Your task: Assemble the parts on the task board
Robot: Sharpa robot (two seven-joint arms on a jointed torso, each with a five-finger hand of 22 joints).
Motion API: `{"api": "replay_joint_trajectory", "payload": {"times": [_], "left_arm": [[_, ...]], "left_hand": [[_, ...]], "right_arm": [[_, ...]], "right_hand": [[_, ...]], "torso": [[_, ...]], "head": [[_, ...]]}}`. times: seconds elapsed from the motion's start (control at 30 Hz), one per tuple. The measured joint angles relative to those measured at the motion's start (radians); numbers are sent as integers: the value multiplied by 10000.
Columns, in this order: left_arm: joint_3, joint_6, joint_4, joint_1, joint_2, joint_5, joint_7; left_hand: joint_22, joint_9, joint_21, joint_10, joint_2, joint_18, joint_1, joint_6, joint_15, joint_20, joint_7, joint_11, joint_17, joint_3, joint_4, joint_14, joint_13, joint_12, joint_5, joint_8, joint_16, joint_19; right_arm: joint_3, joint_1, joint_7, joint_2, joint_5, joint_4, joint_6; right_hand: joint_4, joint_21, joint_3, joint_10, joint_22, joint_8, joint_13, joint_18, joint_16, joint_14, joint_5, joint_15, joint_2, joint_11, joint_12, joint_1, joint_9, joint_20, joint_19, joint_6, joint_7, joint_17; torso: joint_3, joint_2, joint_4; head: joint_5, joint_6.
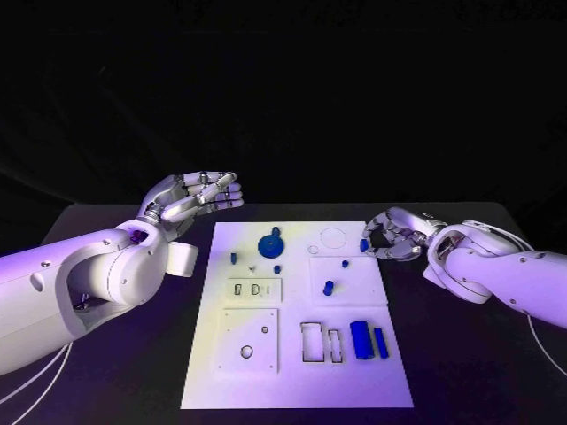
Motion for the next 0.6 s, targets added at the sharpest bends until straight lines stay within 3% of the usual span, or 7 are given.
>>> {"api": "replay_joint_trajectory", "payload": {"times": [0.6], "left_arm": [[0,5,7,0,-16,0,-6]], "left_hand": [[-13,1,0,36,0,0,0,0,0,0,0,36,0,0,0,0,0,0,0,0,0,0]], "right_arm": [[1,-88,26,236,33,-203,33]], "right_hand": [[-109,0,407,73,-2,39,-1,0,0,0,38,0,70,-72,139,70,-68,0,0,297,-17,-2]], "torso": [[6,-12,-17]], "head": [[75,6]]}}
